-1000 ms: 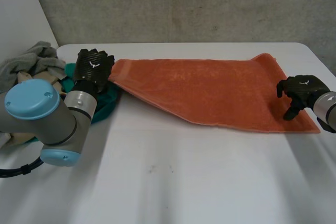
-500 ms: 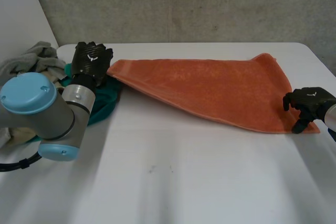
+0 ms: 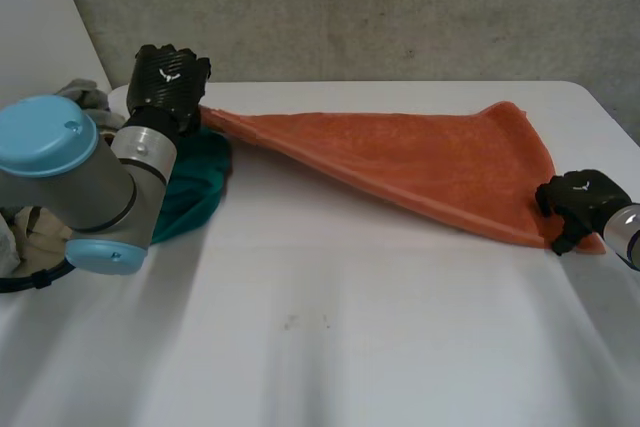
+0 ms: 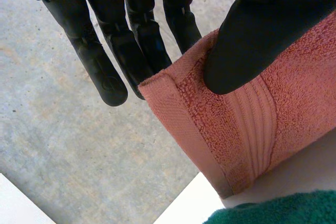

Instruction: Fold the laundry.

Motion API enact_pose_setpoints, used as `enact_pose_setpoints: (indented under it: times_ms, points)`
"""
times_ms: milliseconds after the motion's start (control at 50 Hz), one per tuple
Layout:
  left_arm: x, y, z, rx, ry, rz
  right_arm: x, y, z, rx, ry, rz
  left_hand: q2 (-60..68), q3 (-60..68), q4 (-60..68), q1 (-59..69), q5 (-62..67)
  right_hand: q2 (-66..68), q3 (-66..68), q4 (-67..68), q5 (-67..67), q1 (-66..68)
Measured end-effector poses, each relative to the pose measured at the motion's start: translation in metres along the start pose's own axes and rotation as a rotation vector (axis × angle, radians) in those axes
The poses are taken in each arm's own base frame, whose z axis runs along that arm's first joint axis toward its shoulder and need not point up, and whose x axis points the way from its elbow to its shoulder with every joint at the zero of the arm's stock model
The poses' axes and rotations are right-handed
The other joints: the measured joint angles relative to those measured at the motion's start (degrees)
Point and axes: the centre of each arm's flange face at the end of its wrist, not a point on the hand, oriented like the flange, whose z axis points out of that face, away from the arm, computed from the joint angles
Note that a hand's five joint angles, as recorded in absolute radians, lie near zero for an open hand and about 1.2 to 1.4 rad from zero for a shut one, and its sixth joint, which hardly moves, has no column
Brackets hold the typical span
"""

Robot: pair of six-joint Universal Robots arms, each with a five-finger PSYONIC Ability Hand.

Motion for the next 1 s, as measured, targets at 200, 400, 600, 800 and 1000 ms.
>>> enact_pose_setpoints:
  times_ms: [200, 400, 600, 800, 1000]
  points:
    - [-0.001, -0.002, 0.002, 0.006, -0.005, 0.001, 0.008, -0.004, 0.009, 0.033, 0.034, -0.01, 0.0, 0.0, 0.0, 0.0, 0.0, 3.91, 4.25, 4.44, 4.55, 3.47]
    - [-0.001, 0.001, 0.0, -0.003, -0.002, 0.0, 0.011, -0.002, 0.019, 0.035, 0.042, -0.013, 0.0, 0.0, 0.0, 0.0, 0.0, 21.41, 21.55, 21.36, 21.3, 18.07]
    - [-0.001, 0.004, 0.001, -0.009, -0.003, 0.001, 0.016, -0.012, 0.006, 0.006, 0.03, 0.05, 0.0, 0.0, 0.0, 0.0, 0.0, -0.71, -0.81, -0.87, 2.41, 0.0]
    - [-0.009, 0.008, 0.005, -0.014, -0.023, 0.005, 0.012, -0.011, -0.001, -0.035, -0.016, 0.074, 0.0, 0.0, 0.0, 0.0, 0.0, -0.72, -1.03, -1.13, 1.77, -0.05]
    - [-0.011, 0.009, 0.006, -0.021, -0.025, 0.006, 0.008, 0.0, 0.008, -0.047, -0.021, 0.067, 0.0, 0.0, 0.0, 0.0, 0.0, -1.49, -1.79, -2.0, 0.97, -0.83]
